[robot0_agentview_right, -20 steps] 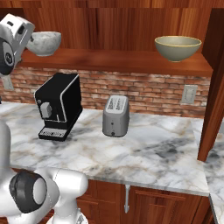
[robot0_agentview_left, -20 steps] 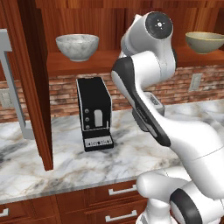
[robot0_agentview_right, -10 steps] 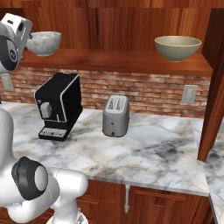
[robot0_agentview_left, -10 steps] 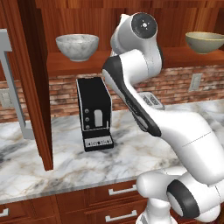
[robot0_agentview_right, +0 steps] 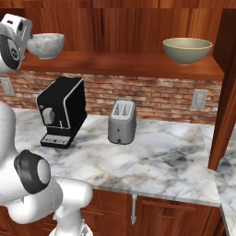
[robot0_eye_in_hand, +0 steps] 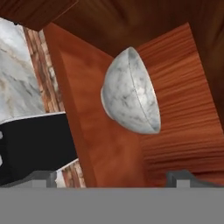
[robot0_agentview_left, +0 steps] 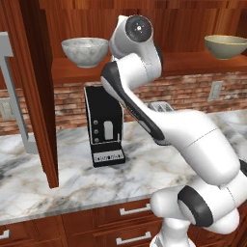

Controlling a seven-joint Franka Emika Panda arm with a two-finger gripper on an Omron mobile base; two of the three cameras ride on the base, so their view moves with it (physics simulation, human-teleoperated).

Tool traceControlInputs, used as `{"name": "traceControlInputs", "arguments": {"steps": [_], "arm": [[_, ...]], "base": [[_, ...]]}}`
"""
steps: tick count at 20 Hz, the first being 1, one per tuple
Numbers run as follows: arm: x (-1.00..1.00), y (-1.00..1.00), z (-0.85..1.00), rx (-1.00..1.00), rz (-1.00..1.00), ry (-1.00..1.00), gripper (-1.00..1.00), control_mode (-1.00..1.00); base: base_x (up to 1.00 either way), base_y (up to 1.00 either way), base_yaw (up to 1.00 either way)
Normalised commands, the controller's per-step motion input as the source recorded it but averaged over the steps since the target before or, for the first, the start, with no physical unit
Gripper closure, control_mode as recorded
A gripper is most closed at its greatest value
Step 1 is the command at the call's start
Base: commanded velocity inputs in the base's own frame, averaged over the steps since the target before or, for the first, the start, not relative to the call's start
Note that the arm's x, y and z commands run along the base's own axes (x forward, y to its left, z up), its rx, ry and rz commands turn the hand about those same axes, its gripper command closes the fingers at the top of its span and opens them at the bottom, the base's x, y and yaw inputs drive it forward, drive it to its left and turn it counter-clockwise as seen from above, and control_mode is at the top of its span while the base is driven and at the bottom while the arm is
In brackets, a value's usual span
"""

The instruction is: Move the bowls from the cabinet to the plates on the dining table.

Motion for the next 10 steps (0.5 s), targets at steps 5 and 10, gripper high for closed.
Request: {"name": "traceControlInputs", "arguments": {"steps": [5, 10], "arm": [[0.38, 0.12, 0.0, -0.03, 0.0, -0.01, -1.0, -1.0], [0.41, 0.12, -0.01, -0.04, 0.0, -0.01, -1.0, -1.0]], "base": [[0.0, 0.0, 0.0], [0.0, 0.0, 0.0]]}}
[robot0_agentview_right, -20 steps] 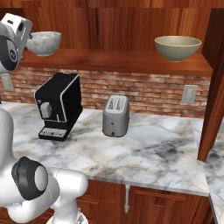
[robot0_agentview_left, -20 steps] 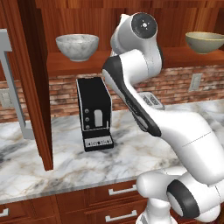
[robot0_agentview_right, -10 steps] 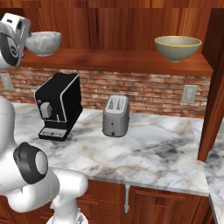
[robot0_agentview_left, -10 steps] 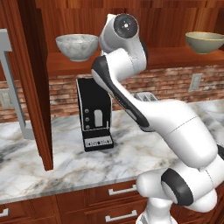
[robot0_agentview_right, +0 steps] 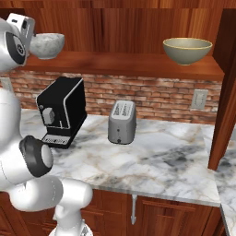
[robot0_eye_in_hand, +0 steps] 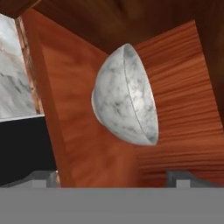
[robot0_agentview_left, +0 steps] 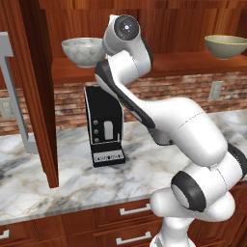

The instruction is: Move the bowls from the cabinet to the plates on the dining table.

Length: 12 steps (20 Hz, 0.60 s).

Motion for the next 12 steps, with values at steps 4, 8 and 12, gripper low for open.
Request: {"name": "traceControlInputs", "arguments": {"steps": [4, 8, 12], "arm": [[0.45, 0.13, -0.08, -0.02, 0.0, 0.0, -1.0, -1.0], [0.5, 0.1, -0.06, -0.01, 0.0, 0.0, -1.0, -1.0], [0.53, 0.1, -0.01, 0.0, 0.0, 0.0, -1.0, -1.0]], "base": [[0.0, 0.0, 0.0], [0.0, 0.0, 0.0], [0.0, 0.0, 0.0]]}}
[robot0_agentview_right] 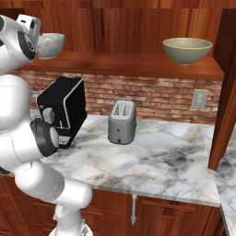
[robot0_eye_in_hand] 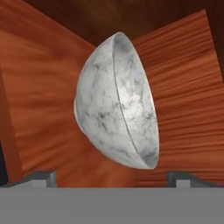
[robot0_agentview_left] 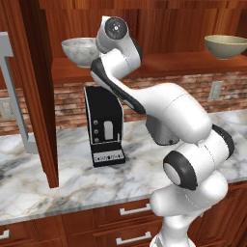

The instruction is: Move the bowls from the cabinet to the plates on the dining table.

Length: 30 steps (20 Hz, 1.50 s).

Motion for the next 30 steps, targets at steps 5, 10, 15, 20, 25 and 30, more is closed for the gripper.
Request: {"name": "traceControlInputs", "arguments": {"steps": [5, 10, 15, 20, 25, 30], "arm": [[0.57, 0.17, -0.01, 0.0, 0.0, 0.0, -1.0, -1.0], [0.55, 0.26, -0.05, -0.01, 0.0, 0.0, -1.0, -1.0], [0.43, 0.32, -0.19, -0.02, 0.0, 0.0, -1.0, -1.0], [0.28, 0.3, -0.39, -0.04, 0.02, 0.0, -1.0, -1.0], [0.18, 0.3, -0.54, -0.04, 0.03, 0.0, -1.0, -1.0], [0.03, 0.29, -0.62, -0.04, 0.04, -0.02, -1.0, -1.0]], "base": [[0.0, 0.0, 0.0], [0.0, 0.0, 0.0], [0.0, 0.0, 0.0], [0.0, 0.0, 0.0], [0.0, 0.0, 0.0], [0.0, 0.0, 0.0]]}}
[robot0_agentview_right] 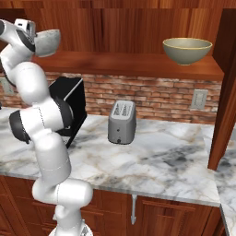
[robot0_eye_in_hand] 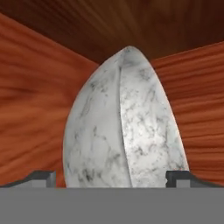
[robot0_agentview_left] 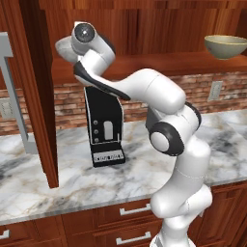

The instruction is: Move the bowls from the cabinet to the plates on the dining table.

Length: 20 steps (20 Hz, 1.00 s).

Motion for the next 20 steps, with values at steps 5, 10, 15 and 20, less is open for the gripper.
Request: {"name": "traceControlInputs", "arguments": {"steps": [5, 10, 15, 20], "arm": [[0.0, 0.26, -0.83, -0.05, 0.06, -0.05, -1.0, -1.0], [-0.03, 0.06, -0.76, -0.11, 0.07, -0.1, -1.0, -1.0], [0.0, 0.0, -0.27, -0.05, 0.01, -0.09, 1.0, -1.0], [-0.12, -0.06, -0.09, -0.01, 0.0, -0.12, 1.0, -1.0]], "base": [[0.0, 0.0, 0.0], [0.0, 0.0, 0.0], [0.0, 0.0, 0.0], [0.0, 0.0, 0.0]]}}
